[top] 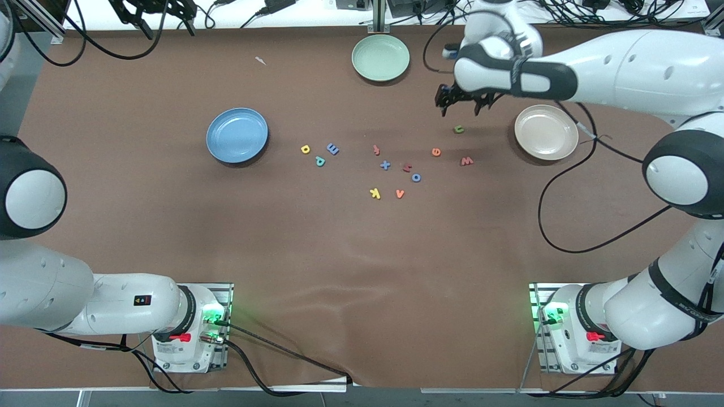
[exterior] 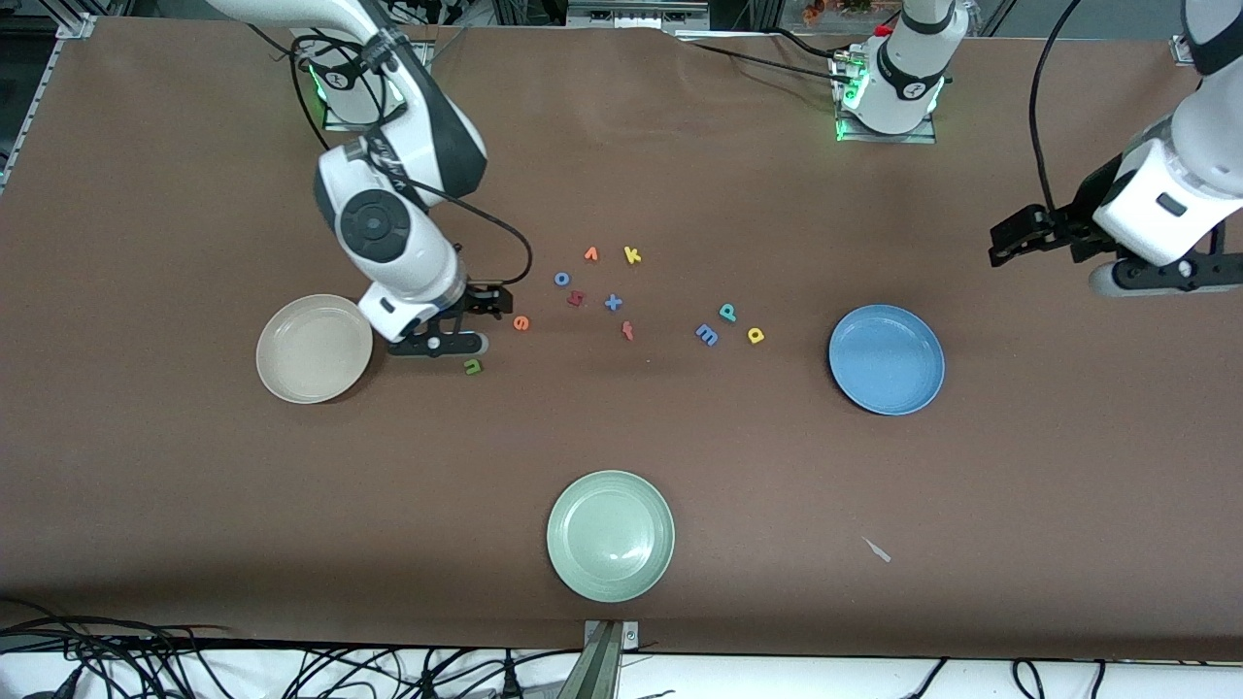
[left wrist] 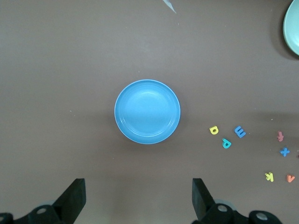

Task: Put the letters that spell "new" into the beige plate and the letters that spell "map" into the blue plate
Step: 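Reach the right gripper to the orange letter while the left gripper approaches letters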

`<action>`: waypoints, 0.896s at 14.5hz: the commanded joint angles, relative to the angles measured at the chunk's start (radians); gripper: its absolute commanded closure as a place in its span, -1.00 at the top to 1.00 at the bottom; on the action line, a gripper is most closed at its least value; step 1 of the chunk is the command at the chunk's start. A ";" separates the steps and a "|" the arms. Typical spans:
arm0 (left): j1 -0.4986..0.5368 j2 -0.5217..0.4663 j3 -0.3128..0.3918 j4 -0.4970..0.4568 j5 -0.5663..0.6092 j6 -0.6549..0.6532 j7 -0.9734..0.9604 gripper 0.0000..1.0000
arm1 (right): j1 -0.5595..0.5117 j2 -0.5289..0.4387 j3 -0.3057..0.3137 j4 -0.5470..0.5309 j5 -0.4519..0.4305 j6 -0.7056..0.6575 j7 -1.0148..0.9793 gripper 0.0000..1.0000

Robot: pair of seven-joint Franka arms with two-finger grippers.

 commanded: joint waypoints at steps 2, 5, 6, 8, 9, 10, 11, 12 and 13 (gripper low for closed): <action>-0.024 0.030 -0.002 0.023 0.002 -0.004 0.014 1.00 | 0.072 0.079 -0.010 -0.032 -0.016 0.130 0.138 1.00; -0.076 0.150 -0.002 0.023 0.003 -0.001 0.003 1.00 | 0.090 0.133 -0.014 -0.044 -0.031 0.198 0.198 1.00; -0.079 0.180 -0.002 0.023 0.003 0.025 0.002 1.00 | 0.092 0.134 -0.014 -0.052 -0.040 0.207 0.215 1.00; -0.093 0.217 -0.002 0.022 0.003 0.109 0.000 1.00 | 0.092 0.140 -0.014 -0.070 -0.048 0.235 0.218 1.00; -0.093 0.244 -0.002 0.023 0.005 0.128 0.002 1.00 | 0.092 0.143 -0.014 -0.081 -0.048 0.255 0.218 1.00; -0.094 0.266 -0.002 0.022 0.005 0.165 0.002 1.00 | 0.092 0.149 -0.014 -0.096 -0.048 0.281 0.218 1.00; -0.097 0.292 -0.002 0.020 0.007 0.192 0.002 1.00 | 0.090 0.153 -0.014 -0.105 -0.048 0.299 0.218 1.00; -0.114 0.319 0.000 0.020 0.007 0.200 0.002 1.00 | 0.092 0.157 -0.014 -0.107 -0.048 0.304 0.218 0.99; -0.128 0.341 0.000 0.020 0.023 0.218 0.000 1.00 | 0.092 0.166 -0.014 -0.107 -0.048 0.308 0.218 0.99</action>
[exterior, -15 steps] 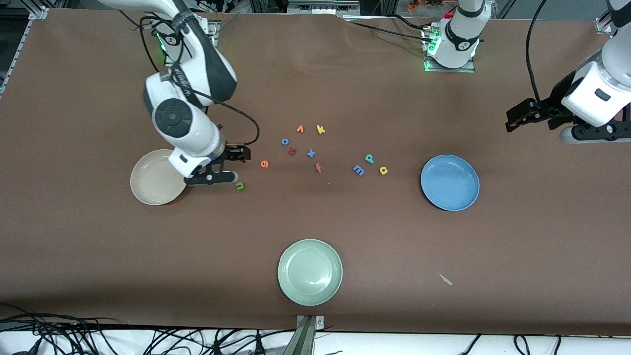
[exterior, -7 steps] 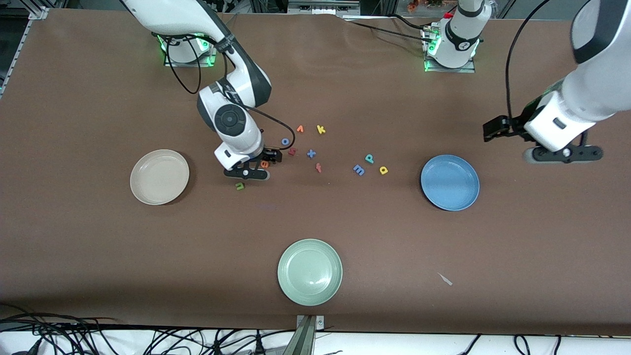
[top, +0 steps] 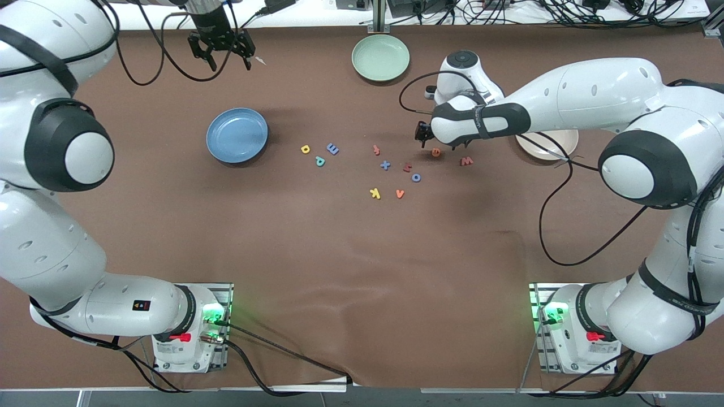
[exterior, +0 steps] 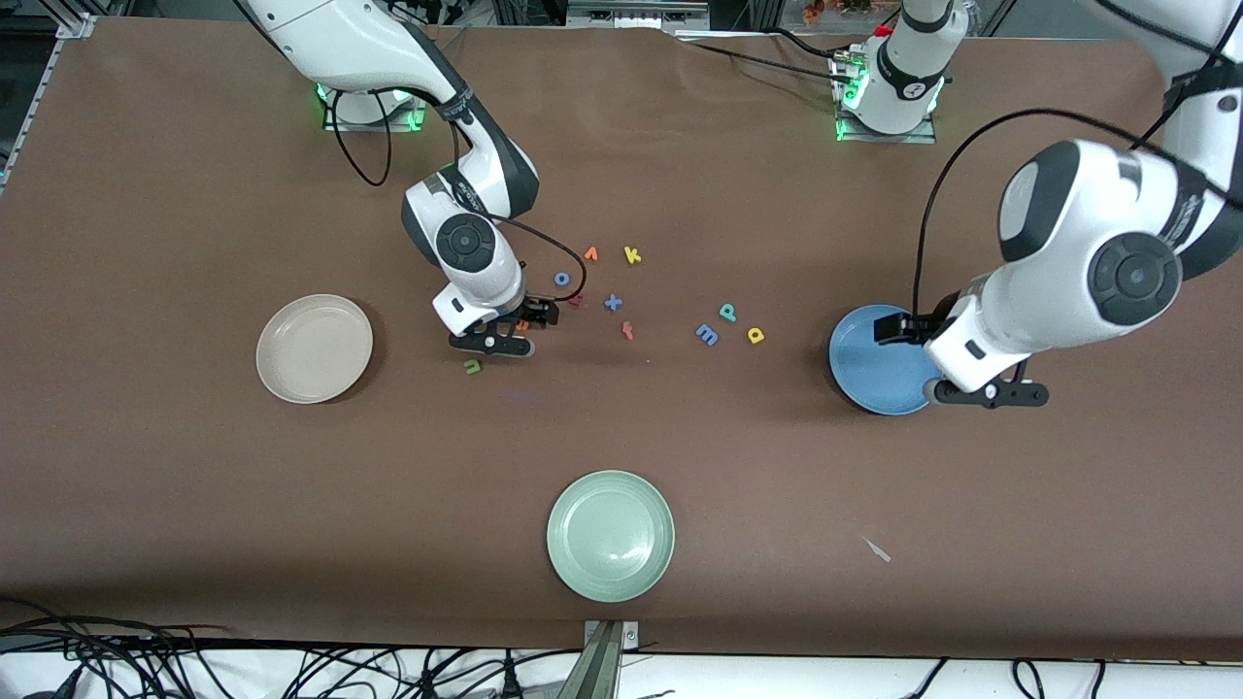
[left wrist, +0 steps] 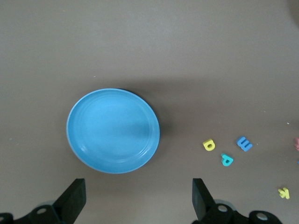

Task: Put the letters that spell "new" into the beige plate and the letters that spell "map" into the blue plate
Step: 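Reach the right gripper to the orange letter while the left gripper approaches letters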

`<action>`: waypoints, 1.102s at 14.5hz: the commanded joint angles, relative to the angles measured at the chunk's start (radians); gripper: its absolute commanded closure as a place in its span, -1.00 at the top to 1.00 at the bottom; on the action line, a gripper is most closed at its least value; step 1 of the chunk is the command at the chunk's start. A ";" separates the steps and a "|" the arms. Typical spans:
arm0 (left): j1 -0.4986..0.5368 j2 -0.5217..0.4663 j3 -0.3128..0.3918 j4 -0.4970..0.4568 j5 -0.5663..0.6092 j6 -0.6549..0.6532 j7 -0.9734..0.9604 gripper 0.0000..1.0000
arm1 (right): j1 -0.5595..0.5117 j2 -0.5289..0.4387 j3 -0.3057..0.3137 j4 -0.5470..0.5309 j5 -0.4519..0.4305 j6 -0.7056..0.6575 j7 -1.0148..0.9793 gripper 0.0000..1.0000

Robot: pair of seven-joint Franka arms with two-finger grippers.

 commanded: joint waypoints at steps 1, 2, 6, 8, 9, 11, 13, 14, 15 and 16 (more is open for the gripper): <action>-0.033 0.052 0.003 0.023 0.066 0.042 0.000 1.00 | 0.008 0.008 -0.005 -0.017 -0.020 0.034 0.025 0.99; -0.051 0.058 0.003 0.023 0.102 0.047 -0.012 1.00 | 0.008 0.009 -0.005 -0.017 -0.020 0.034 0.025 0.98; -0.087 0.099 0.005 0.011 0.162 0.045 -0.084 1.00 | 0.007 0.015 -0.005 -0.015 -0.020 0.042 0.025 0.85; -0.094 0.119 0.003 0.012 0.168 0.048 -0.097 1.00 | 0.005 0.020 -0.005 -0.017 -0.020 0.051 0.021 0.76; -0.102 0.133 0.002 0.015 0.170 0.053 -0.110 1.00 | 0.007 0.021 -0.005 -0.017 -0.020 0.052 0.021 0.70; -0.125 0.159 0.000 0.014 0.168 0.086 -0.176 1.00 | 0.007 0.023 -0.005 -0.015 -0.020 0.056 0.021 0.60; -0.168 0.185 0.000 0.012 0.164 0.114 -0.270 1.00 | 0.007 0.023 -0.005 -0.015 -0.020 0.057 0.021 0.51; -0.188 0.199 0.000 0.012 0.159 0.129 -0.305 1.00 | 0.005 0.024 -0.005 -0.015 -0.020 0.062 0.021 0.46; -0.197 0.217 -0.001 0.014 0.156 0.132 -0.327 1.00 | 0.007 0.029 -0.005 -0.015 -0.020 0.063 0.021 0.37; -0.205 0.228 -0.003 0.014 0.154 0.137 -0.337 1.00 | 0.007 0.031 -0.005 -0.015 -0.020 0.063 0.021 0.29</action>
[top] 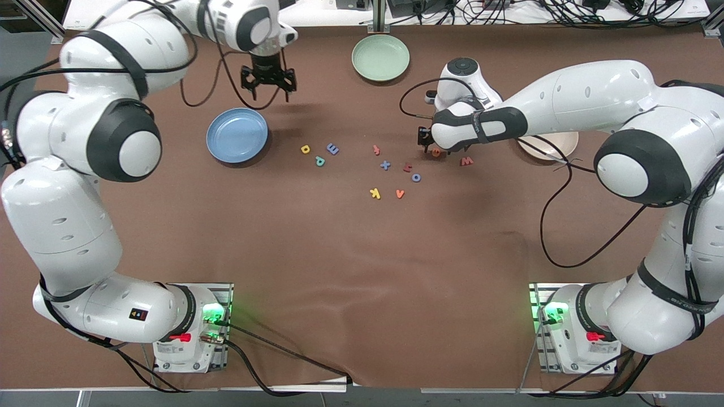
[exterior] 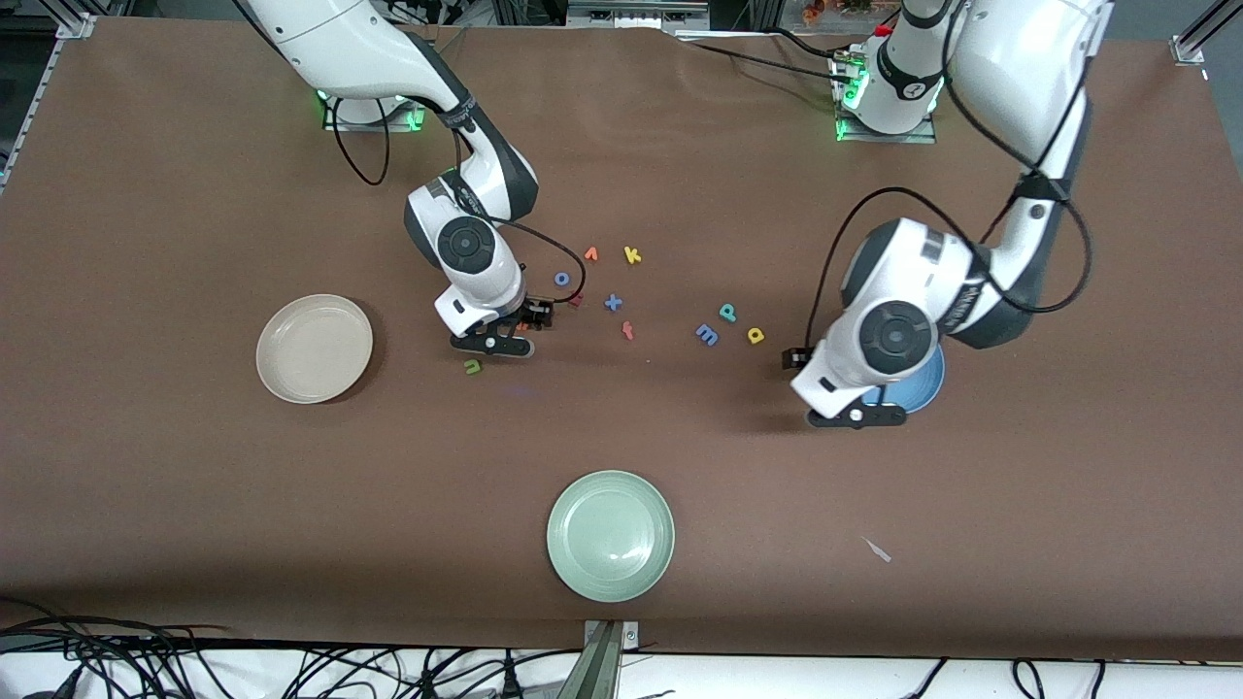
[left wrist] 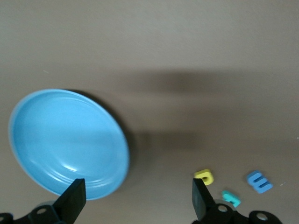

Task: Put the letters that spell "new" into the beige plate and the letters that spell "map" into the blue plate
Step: 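Grasp the orange letter with the right gripper while the left gripper lowers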

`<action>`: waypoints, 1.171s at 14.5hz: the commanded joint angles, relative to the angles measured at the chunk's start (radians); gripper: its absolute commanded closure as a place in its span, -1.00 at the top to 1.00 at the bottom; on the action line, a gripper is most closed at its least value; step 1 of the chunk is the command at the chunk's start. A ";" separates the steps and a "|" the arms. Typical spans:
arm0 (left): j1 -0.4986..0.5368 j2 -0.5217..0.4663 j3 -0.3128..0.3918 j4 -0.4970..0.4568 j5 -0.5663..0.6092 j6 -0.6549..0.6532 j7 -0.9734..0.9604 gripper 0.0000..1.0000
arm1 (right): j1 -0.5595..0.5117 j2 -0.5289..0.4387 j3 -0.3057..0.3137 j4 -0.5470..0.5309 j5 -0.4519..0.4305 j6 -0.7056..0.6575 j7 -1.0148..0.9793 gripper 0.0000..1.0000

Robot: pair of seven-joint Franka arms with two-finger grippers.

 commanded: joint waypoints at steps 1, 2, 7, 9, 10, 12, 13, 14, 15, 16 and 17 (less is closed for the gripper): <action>-0.040 0.037 0.002 0.014 0.016 0.027 -0.056 1.00 | 0.007 0.008 -0.004 -0.006 -0.020 0.022 0.021 0.25; -0.060 0.037 0.002 0.012 -0.003 0.036 -0.098 1.00 | 0.007 0.008 -0.004 -0.006 -0.020 0.024 0.021 0.21; -0.089 0.048 0.002 -0.003 -0.111 0.087 -0.381 1.00 | 0.007 0.016 -0.004 -0.006 -0.020 0.038 0.021 0.00; -0.111 0.048 0.002 -0.022 -0.113 0.117 -0.494 0.99 | 0.007 0.016 -0.004 -0.006 -0.020 0.038 0.021 -0.07; -0.127 0.048 0.002 -0.042 -0.113 0.149 -0.564 0.97 | 0.007 0.016 -0.003 -0.006 -0.020 0.038 0.022 -0.10; -0.157 0.043 0.002 -0.097 -0.111 0.227 -0.680 0.95 | 0.007 0.016 -0.004 -0.006 -0.020 0.038 0.021 -0.14; -0.181 0.038 0.002 -0.121 -0.111 0.258 -0.717 0.94 | 0.007 0.016 -0.004 -0.006 -0.020 0.038 0.021 -0.21; -0.190 0.038 0.002 -0.138 -0.111 0.283 -0.737 0.90 | 0.007 0.016 -0.004 -0.006 -0.020 0.038 0.022 -0.23; -0.204 0.040 0.002 -0.164 -0.111 0.329 -0.760 0.85 | 0.007 0.016 -0.004 -0.006 -0.020 0.038 0.022 -0.29; -0.210 0.040 0.000 -0.195 -0.113 0.385 -0.790 0.75 | 0.007 0.016 -0.004 -0.006 -0.020 0.038 0.022 -0.33; -0.223 0.037 0.000 -0.222 -0.113 0.419 -0.819 0.69 | 0.007 0.016 -0.004 -0.006 -0.020 0.038 0.021 -0.37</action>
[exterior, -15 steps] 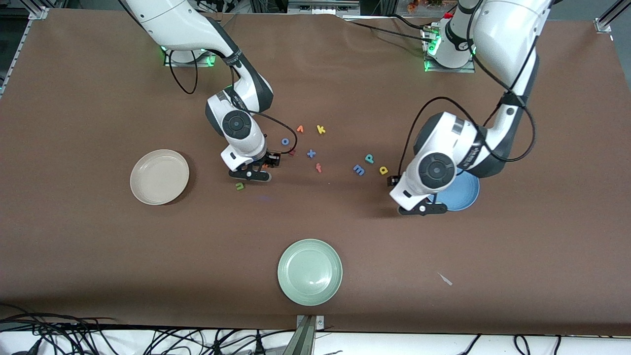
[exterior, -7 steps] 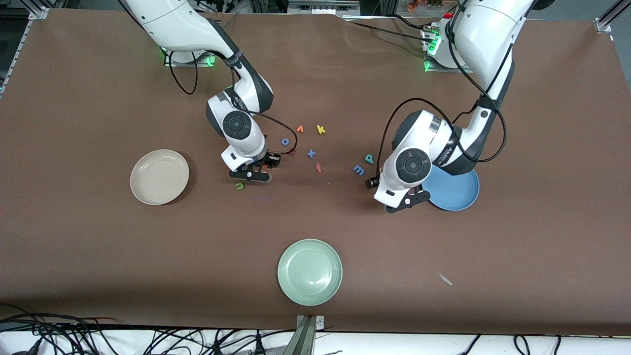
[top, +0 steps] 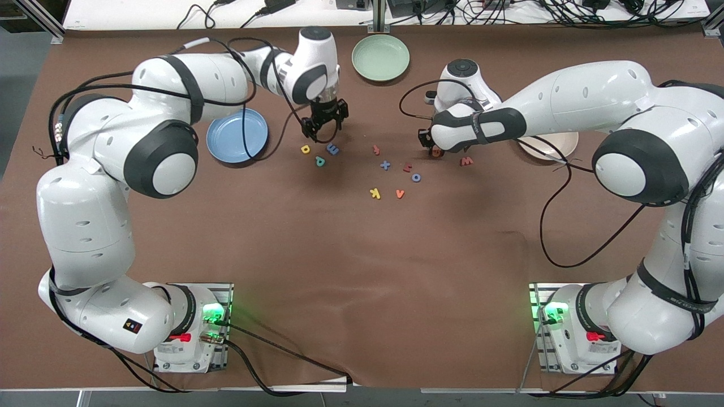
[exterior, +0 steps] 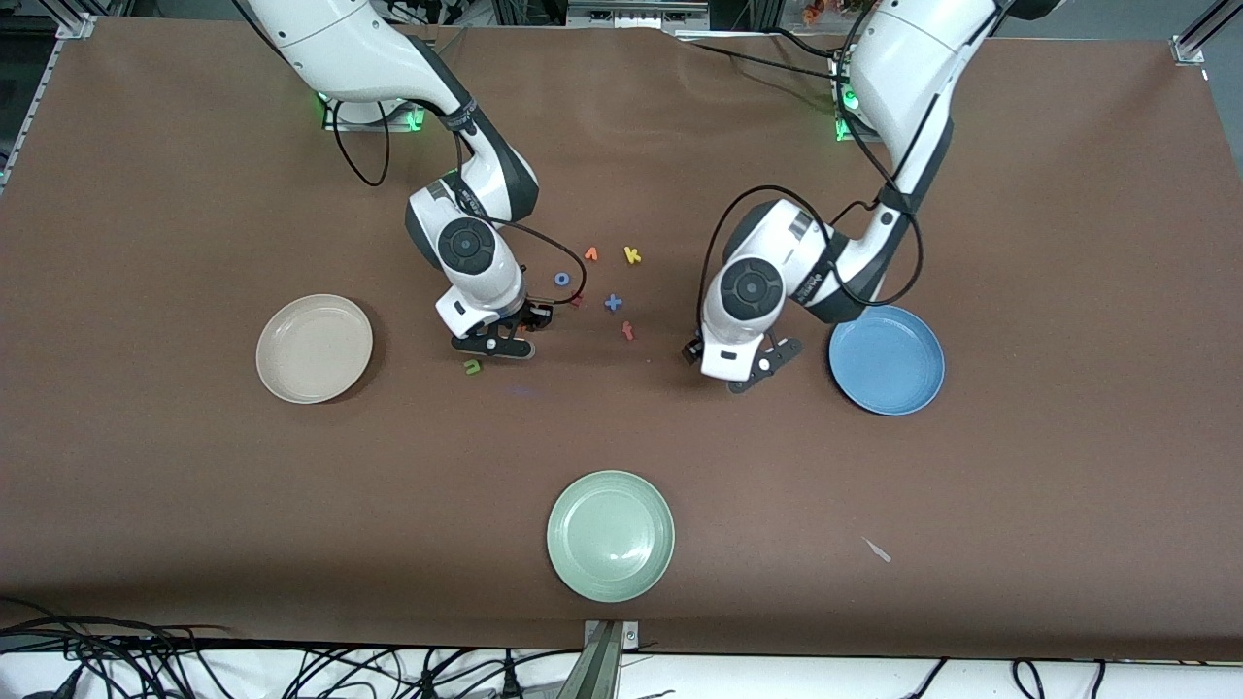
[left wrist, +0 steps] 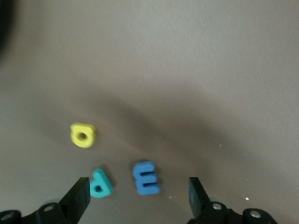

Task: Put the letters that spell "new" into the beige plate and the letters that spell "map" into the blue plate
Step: 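Grasp the orange letter with the right gripper while the left gripper lowers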

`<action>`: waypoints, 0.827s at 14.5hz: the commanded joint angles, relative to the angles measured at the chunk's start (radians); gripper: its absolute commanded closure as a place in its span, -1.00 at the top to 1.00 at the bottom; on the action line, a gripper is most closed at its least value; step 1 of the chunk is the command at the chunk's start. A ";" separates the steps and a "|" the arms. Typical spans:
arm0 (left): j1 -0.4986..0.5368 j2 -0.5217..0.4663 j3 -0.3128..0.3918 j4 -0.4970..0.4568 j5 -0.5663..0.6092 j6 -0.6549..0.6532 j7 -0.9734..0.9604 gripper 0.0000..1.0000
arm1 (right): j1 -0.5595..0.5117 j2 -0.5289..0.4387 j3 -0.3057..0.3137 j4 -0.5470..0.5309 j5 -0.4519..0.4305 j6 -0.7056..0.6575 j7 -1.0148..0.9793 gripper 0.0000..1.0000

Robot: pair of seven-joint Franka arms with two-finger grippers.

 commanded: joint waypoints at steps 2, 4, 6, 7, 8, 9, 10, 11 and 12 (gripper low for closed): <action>-0.019 -0.028 0.005 -0.094 -0.018 0.083 -0.065 0.44 | 0.007 0.008 -0.004 0.001 -0.019 0.013 0.019 -0.49; -0.018 -0.021 0.003 -0.103 -0.019 0.124 -0.065 0.36 | 0.005 0.000 -0.004 0.013 -0.019 -0.001 0.008 -0.55; -0.015 -0.022 0.002 -0.117 -0.025 0.152 -0.067 0.34 | 0.002 -0.009 -0.006 0.033 -0.019 -0.051 -0.004 -0.56; -0.015 -0.021 0.002 -0.117 -0.027 0.153 -0.067 0.33 | 0.001 -0.021 -0.007 0.042 -0.019 -0.085 -0.025 -0.56; -0.015 -0.018 0.002 -0.117 -0.027 0.156 -0.067 0.29 | -0.001 -0.032 -0.013 0.042 -0.019 -0.109 -0.056 -0.57; -0.016 -0.015 0.002 -0.118 -0.027 0.165 -0.067 0.28 | -0.003 -0.050 -0.032 0.036 -0.019 -0.134 -0.102 -0.57; -0.015 -0.008 0.002 -0.123 -0.038 0.172 -0.067 0.28 | -0.003 -0.069 -0.047 0.032 -0.019 -0.168 -0.151 -0.57; -0.013 -0.007 0.002 -0.125 -0.048 0.173 -0.065 0.25 | -0.004 -0.086 -0.064 0.029 -0.019 -0.192 -0.198 -0.57; -0.013 -0.007 0.002 -0.125 -0.055 0.173 -0.065 0.10 | -0.004 -0.113 -0.079 0.015 -0.019 -0.212 -0.246 -0.57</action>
